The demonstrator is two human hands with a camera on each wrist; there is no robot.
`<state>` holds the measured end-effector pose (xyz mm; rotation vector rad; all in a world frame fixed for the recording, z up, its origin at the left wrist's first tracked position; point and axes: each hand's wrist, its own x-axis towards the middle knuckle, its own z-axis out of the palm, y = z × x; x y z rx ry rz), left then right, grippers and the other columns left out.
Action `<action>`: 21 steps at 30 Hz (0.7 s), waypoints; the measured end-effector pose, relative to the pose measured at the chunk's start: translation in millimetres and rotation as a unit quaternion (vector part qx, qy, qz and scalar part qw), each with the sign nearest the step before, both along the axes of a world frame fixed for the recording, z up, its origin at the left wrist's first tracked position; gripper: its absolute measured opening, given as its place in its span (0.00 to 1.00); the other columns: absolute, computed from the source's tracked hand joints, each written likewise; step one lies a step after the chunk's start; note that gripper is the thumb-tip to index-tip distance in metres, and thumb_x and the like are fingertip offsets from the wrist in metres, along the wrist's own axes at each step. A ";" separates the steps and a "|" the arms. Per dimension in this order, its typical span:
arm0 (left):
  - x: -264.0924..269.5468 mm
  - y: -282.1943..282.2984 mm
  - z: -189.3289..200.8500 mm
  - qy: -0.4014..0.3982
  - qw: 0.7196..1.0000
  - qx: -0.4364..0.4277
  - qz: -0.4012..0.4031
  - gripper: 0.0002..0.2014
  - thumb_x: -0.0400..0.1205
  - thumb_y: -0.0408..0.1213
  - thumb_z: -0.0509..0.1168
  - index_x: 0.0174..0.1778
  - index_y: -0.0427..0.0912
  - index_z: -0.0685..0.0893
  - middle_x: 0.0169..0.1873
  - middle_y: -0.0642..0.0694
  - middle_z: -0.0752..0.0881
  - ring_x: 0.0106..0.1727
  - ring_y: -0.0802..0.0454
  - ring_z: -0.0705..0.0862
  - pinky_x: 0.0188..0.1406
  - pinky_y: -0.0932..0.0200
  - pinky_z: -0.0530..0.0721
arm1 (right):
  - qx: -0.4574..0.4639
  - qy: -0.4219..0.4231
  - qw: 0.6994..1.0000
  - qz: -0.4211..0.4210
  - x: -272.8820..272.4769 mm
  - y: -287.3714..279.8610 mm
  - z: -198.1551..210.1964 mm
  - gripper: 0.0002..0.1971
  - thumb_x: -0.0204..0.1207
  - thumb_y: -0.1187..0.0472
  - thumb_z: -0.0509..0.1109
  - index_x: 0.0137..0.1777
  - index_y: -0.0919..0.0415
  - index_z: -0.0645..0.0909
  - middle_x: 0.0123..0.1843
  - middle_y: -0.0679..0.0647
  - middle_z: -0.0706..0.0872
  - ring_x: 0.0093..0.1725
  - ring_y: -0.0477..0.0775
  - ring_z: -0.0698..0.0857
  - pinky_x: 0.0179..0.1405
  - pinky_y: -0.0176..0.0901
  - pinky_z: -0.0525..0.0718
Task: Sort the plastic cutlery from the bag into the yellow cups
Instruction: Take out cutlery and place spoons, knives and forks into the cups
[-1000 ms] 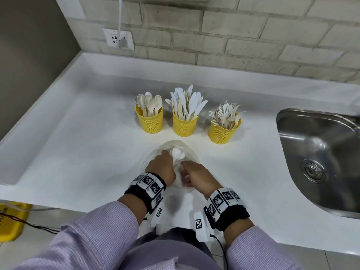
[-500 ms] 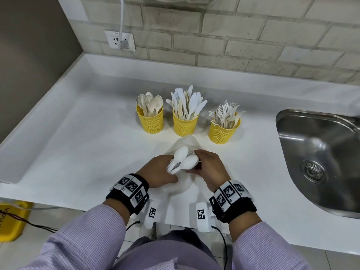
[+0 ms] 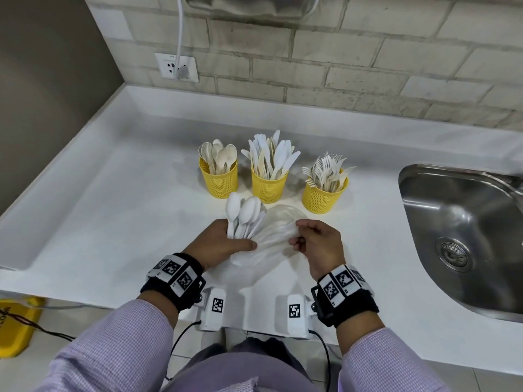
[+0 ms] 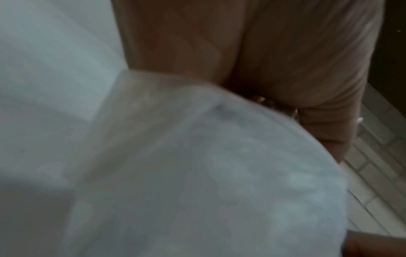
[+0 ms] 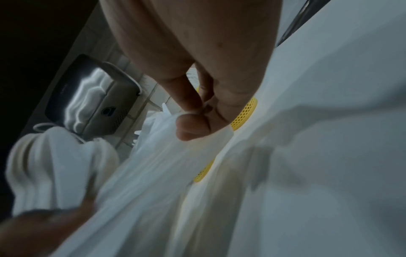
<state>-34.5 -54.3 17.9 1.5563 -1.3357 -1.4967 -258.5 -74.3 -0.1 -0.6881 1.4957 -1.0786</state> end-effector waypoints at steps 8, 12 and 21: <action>-5.4 -9.4 3.6 0.108 0.984 -0.035 0.141 0.14 0.68 0.45 0.78 0.40 0.37 0.93 0.39 0.40 0.91 0.43 0.47 0.88 0.54 0.49 0.84 | -0.023 0.345 0.927 0.147 -8.7 4.9 -12.7 0.07 0.84 0.63 0.66 0.54 0.59 0.85 0.54 0.62 0.80 0.47 0.65 0.82 0.61 0.54 0.83; -11.3 -14.7 10.4 0.129 0.977 -0.041 0.166 0.08 0.68 0.43 0.77 0.34 0.42 0.93 0.38 0.39 0.91 0.45 0.45 0.90 0.58 0.47 0.85 | -0.291 0.467 0.821 0.155 2.9 13.7 1.7 0.22 0.73 0.57 0.72 0.68 0.60 0.80 0.63 0.61 0.70 0.61 0.66 0.76 0.64 0.53 0.77; -22.5 -24.3 28.3 0.185 0.951 -0.080 0.232 0.03 0.73 0.36 0.73 0.40 0.43 0.86 0.28 0.46 0.82 0.36 0.45 0.81 0.52 0.47 0.78 | -0.191 0.545 0.698 0.424 13.2 16.9 -0.7 0.05 0.81 0.60 0.62 0.53 0.49 0.71 0.54 0.51 0.88 0.58 0.64 0.86 0.48 0.52 0.67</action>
